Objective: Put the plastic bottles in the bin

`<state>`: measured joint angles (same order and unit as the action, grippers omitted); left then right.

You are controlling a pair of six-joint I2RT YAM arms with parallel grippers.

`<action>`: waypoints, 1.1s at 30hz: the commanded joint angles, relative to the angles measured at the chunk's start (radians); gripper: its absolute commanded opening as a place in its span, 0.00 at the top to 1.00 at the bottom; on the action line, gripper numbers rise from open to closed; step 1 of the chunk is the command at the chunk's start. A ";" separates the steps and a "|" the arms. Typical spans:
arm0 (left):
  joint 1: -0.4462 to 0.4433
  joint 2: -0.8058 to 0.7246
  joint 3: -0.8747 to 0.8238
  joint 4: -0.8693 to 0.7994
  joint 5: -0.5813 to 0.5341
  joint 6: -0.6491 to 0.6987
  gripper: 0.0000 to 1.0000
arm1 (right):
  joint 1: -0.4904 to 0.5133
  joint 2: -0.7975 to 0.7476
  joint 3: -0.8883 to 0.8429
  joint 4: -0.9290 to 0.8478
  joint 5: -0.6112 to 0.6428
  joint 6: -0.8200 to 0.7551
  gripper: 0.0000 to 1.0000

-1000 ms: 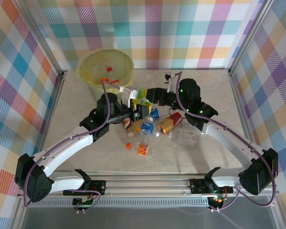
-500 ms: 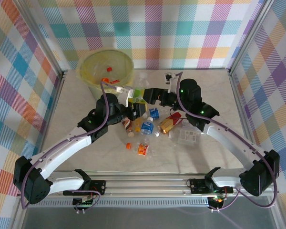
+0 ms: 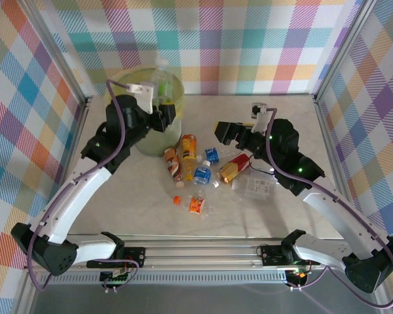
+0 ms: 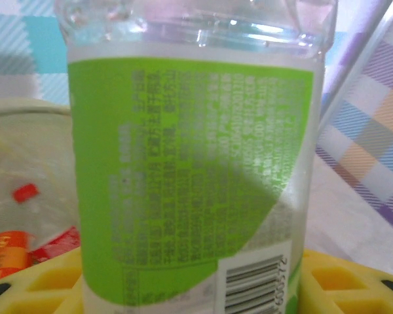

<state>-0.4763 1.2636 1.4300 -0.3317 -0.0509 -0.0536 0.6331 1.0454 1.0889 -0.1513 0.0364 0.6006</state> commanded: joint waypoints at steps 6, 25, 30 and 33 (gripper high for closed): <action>0.168 0.208 0.242 -0.256 0.027 0.071 0.54 | -0.006 -0.006 -0.030 -0.083 0.112 -0.001 0.00; 0.317 0.530 0.503 -0.442 0.095 0.130 0.43 | -0.006 0.114 0.035 -0.176 0.071 0.001 0.00; 0.317 0.572 0.525 -0.470 0.108 0.135 0.39 | -0.006 0.134 0.039 -0.185 0.064 0.002 0.00; 0.316 0.582 0.529 -0.477 0.111 0.136 0.34 | -0.006 0.141 0.042 -0.192 0.069 0.004 0.00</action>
<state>-0.1699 1.8404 1.9213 -0.7826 0.0429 0.0731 0.6331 1.1809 1.0916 -0.3233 0.1123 0.6022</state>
